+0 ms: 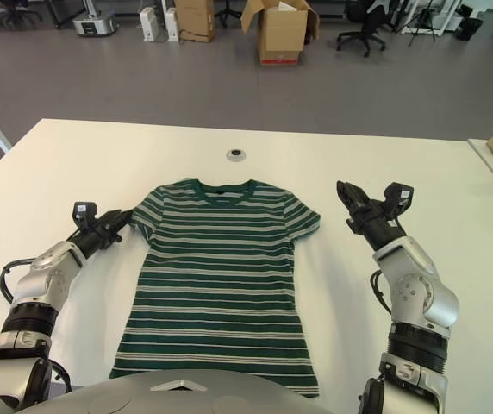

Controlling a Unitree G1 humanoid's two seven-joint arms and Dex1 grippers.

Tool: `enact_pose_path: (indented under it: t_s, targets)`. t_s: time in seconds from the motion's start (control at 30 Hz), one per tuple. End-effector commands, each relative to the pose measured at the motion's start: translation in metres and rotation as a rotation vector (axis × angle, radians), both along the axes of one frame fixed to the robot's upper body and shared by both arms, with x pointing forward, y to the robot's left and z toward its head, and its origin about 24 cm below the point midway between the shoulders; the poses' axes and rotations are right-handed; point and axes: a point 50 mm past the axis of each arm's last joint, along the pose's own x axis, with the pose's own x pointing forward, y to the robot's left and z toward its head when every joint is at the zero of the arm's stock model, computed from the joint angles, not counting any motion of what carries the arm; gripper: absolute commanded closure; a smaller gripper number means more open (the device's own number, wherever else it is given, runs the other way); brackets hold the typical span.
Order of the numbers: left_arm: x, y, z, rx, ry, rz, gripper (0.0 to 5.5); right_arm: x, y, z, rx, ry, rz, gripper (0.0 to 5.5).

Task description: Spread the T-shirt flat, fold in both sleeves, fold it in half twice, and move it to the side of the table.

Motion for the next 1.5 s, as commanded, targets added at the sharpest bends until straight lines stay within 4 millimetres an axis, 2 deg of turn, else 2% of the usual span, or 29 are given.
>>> enact_pose_path:
  t_s: [0.03,0.13,0.37,0.5,0.57,0.67,0.77,0.87,0.97,1.03,1.1,1.2,1.3,1.5]
  targets:
    - [-0.009,-0.008,-0.015,0.009,0.079,-0.022,3.56,-0.001,0.0,0.001,-0.01,-0.002,0.0,4.29]
    - [-0.014,-0.008,-0.021,0.015,0.102,-0.013,3.97,0.0,0.001,0.0,-0.015,0.0,0.006,4.29]
    - [-0.021,-0.012,-0.033,0.015,0.14,0.008,5.46,0.001,0.002,0.003,-0.019,-0.015,0.015,4.29]
    - [-0.021,-0.012,-0.036,0.017,0.144,0.027,5.46,0.001,0.001,0.004,-0.021,-0.019,0.014,4.29]
    - [-0.016,-0.003,-0.032,0.035,0.122,0.088,5.46,0.001,0.002,0.004,-0.02,-0.021,0.011,4.29]
    - [-0.006,0.011,-0.02,0.063,0.066,0.141,5.46,0.001,0.003,0.003,-0.019,-0.021,0.009,4.29]
    - [0.009,0.012,0.0,0.051,-0.026,0.127,5.46,-0.001,0.003,0.001,-0.016,-0.017,0.006,4.29]
    - [0.017,-0.009,0.018,-0.061,-0.141,0.062,5.46,-0.001,0.007,-0.003,-0.01,-0.011,0.009,4.29]
    - [0.019,-0.019,0.033,-0.081,-0.208,0.041,5.46,-0.003,0.009,-0.005,-0.007,-0.006,0.008,4.29]
    - [0.024,-0.042,0.057,-0.135,-0.301,0.008,5.46,-0.004,0.011,-0.007,-0.003,-0.002,0.013,4.29]
    - [0.022,-0.067,0.067,-0.18,-0.306,-0.061,5.46,-0.003,0.012,-0.008,-0.002,0.0,0.017,4.29]
    - [0.013,-0.093,0.058,-0.18,-0.22,-0.162,5.46,-0.002,0.013,-0.008,-0.003,-0.001,0.02,4.29]
    - [0.008,-0.109,0.05,-0.171,-0.169,-0.211,5.46,-0.001,0.013,-0.007,-0.002,-0.002,0.024,4.29]
    - [0.004,-0.136,0.059,-0.294,-0.151,-0.309,4.53,-0.002,0.013,-0.011,0.001,0.007,0.019,4.29]
